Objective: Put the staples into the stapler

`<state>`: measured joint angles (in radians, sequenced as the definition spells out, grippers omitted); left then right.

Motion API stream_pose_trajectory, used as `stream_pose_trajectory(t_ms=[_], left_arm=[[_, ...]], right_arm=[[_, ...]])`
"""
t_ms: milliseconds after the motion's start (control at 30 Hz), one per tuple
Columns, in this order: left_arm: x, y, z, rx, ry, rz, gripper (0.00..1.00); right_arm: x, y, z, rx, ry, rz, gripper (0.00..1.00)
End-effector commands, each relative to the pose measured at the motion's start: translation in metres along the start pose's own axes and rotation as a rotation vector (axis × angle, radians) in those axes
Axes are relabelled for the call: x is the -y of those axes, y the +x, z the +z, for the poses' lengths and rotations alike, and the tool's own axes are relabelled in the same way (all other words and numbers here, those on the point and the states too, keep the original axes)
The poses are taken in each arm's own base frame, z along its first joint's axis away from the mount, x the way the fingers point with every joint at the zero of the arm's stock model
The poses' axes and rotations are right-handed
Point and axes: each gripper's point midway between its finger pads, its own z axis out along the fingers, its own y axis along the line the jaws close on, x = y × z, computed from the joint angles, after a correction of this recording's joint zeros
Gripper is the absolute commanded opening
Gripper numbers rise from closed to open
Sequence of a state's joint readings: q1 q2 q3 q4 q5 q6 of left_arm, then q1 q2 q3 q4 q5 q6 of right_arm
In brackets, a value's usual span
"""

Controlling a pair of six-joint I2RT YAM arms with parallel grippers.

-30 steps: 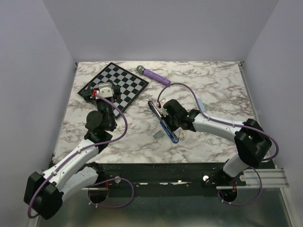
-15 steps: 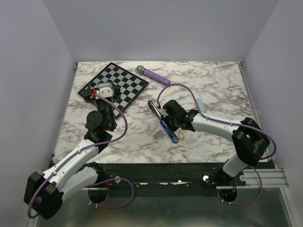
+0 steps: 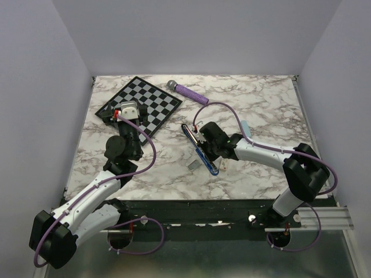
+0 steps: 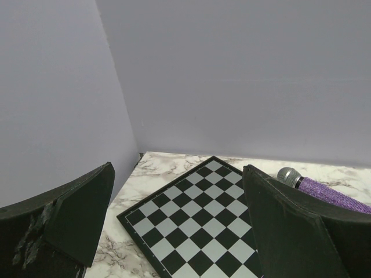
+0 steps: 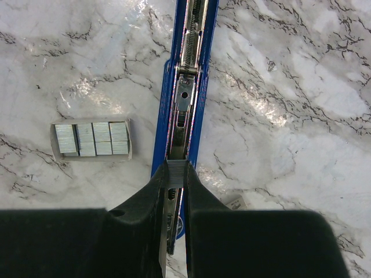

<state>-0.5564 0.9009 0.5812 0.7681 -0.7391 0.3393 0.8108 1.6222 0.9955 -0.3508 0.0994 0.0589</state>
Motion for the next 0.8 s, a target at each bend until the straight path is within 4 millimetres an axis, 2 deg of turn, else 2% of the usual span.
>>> stream_pose_trajectory(t_ms=[0,367,767], left_arm=[[0.001,-0.003,0.0,0.017,0.012,-0.013,0.99],[0.0,-0.004,0.0,0.019,0.01,-0.015,0.99],[0.0,-0.004,0.0,0.02,0.009,-0.016,0.99]], right_arm=[[-0.004,0.005,0.005,-0.029,-0.025,0.015,0.12],[0.001,-0.013,-0.01,0.026,0.004,0.051,0.12],[-0.002,-0.015,-0.012,0.03,-0.009,0.067,0.12]])
